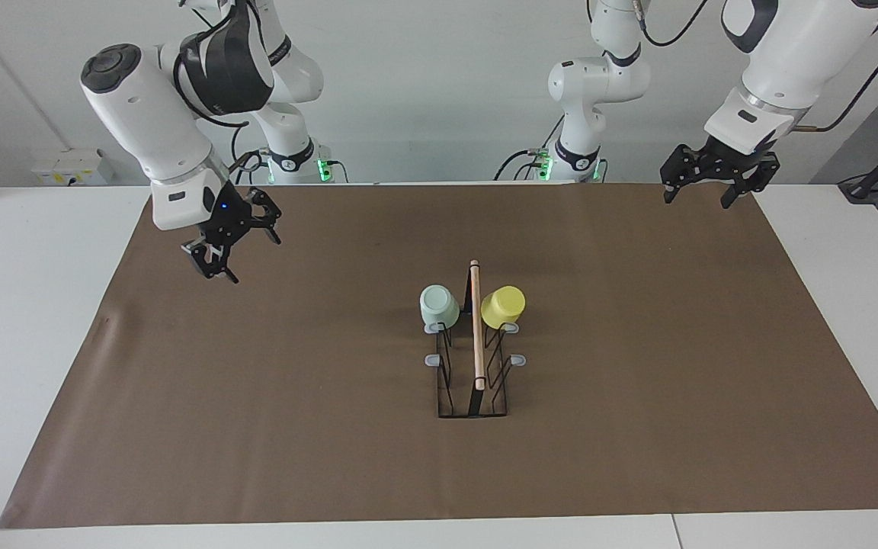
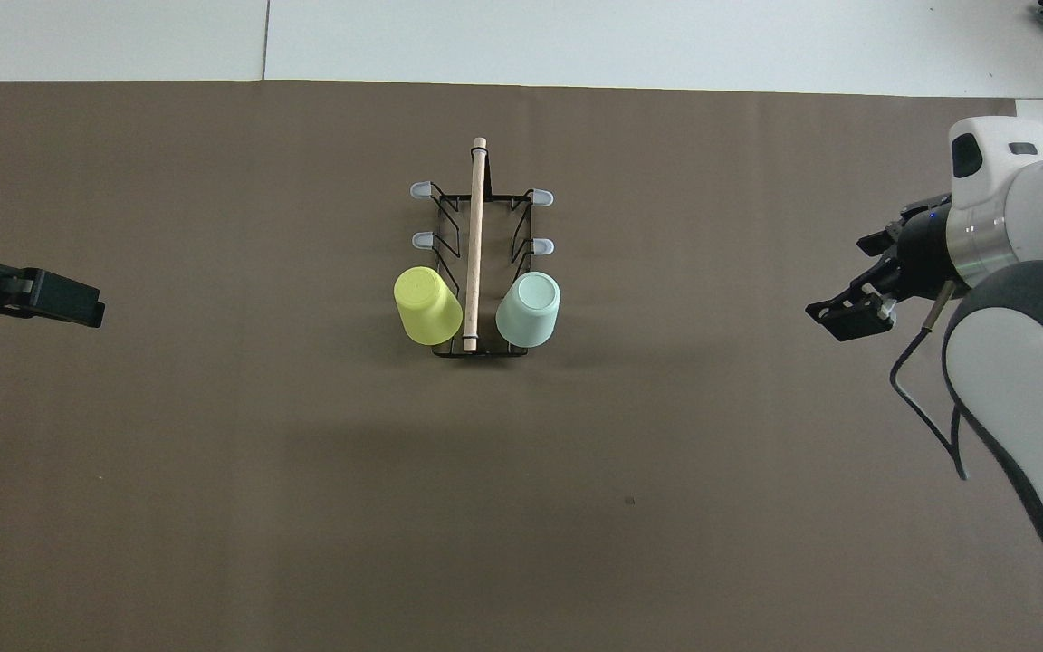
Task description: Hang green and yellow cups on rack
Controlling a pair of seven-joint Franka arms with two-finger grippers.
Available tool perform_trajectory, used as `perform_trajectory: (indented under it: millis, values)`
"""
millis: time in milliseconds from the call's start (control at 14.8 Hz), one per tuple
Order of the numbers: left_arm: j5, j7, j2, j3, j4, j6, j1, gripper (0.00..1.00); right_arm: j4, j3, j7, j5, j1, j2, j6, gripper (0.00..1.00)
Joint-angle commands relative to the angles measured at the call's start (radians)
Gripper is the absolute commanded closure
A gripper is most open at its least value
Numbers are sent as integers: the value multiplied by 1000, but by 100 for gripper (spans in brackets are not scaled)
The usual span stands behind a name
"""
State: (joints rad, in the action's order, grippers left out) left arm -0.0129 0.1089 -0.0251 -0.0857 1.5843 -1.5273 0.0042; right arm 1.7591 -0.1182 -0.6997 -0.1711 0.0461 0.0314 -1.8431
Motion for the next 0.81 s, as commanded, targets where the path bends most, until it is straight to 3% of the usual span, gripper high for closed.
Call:
perform_trajectory:
  millis: [0,203,338,743]
  values:
    - [-13,12,-18,-5,14,9,10,0,25,23,189,22,-20,-19,16,0]
    - [-13,11,-18,-5,13,9,5,0,25,47,192,27,-34,-27,47,0]
    - [-12,9,-18,-5,13,9,-3,0,5,70,225,117,-57,-42,50,0]
    - [-13,12,-18,-5,13,-8,8,0,-89,74,569,101,-60,-31,208,0]
